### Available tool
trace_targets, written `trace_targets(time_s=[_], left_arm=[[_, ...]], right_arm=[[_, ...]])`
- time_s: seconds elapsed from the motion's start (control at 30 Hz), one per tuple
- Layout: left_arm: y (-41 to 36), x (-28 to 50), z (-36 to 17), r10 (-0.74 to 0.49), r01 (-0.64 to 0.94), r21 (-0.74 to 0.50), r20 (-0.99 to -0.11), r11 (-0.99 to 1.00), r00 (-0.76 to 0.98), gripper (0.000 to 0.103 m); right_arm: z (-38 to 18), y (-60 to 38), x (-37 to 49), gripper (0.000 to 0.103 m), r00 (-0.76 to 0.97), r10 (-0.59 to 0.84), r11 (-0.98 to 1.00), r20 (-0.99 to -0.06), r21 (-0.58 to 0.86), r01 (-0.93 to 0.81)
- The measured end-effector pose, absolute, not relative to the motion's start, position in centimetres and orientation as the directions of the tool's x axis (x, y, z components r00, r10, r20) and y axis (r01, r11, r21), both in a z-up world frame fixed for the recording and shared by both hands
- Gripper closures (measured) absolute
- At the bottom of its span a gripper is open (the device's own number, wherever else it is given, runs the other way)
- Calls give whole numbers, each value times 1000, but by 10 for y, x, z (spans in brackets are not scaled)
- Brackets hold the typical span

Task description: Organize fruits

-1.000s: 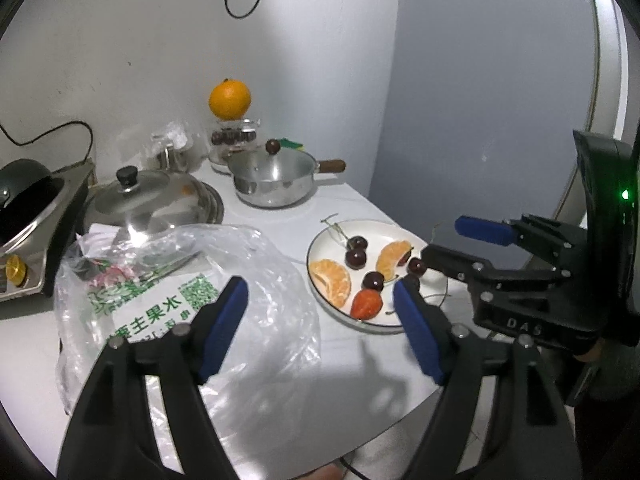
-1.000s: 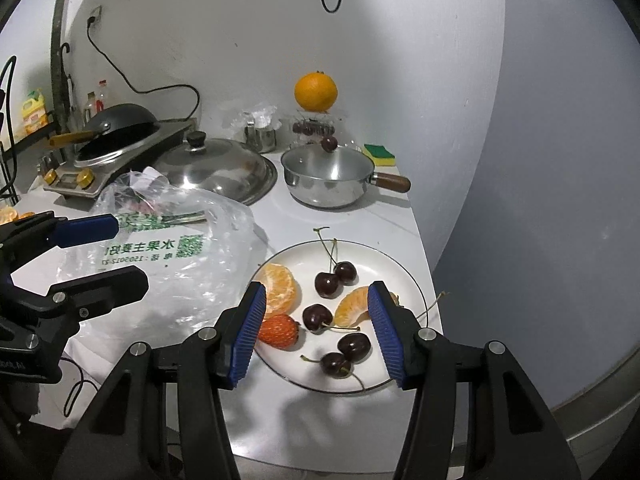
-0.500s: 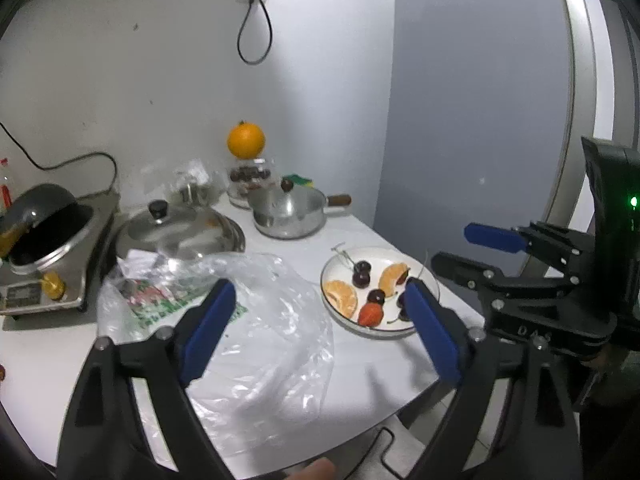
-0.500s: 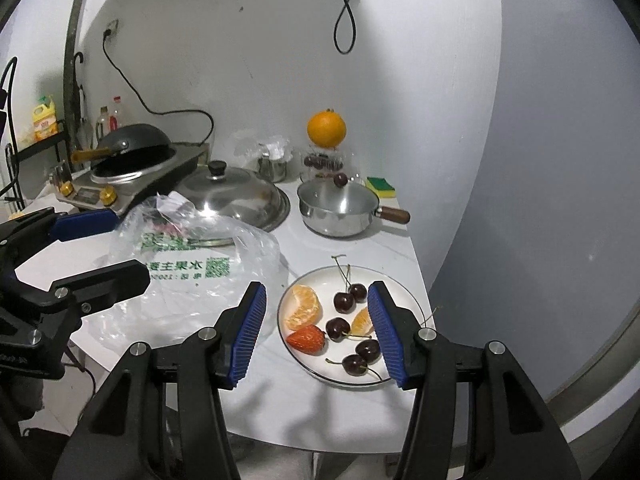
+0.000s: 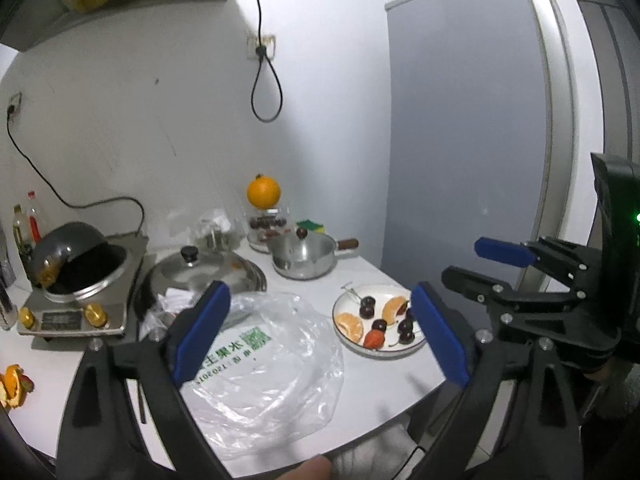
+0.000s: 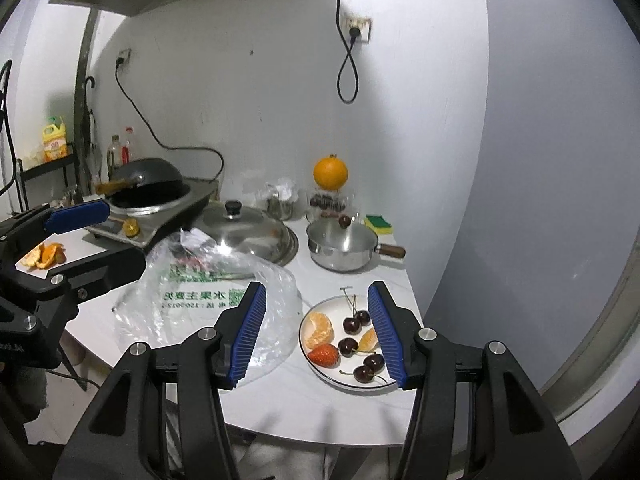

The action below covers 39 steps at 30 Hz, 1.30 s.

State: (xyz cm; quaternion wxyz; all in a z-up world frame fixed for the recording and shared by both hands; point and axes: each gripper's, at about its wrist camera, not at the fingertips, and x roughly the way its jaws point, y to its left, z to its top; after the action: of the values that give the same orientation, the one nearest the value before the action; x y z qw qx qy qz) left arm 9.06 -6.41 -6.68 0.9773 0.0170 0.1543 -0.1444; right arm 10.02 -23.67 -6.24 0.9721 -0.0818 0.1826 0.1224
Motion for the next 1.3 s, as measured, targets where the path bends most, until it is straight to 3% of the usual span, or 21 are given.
trace_targets(time_s=[0.53, 1.3], left_arm=[[-44, 26, -10, -151, 154, 9, -150, 988, 977, 10], [-29, -2, 13, -71, 72, 7, -87, 997, 994, 10]], right_arm=[[-12, -230, 46, 34, 946, 245, 960, -212, -87, -268], [5, -229, 25, 33, 964, 232, 968, -133, -64, -242]])
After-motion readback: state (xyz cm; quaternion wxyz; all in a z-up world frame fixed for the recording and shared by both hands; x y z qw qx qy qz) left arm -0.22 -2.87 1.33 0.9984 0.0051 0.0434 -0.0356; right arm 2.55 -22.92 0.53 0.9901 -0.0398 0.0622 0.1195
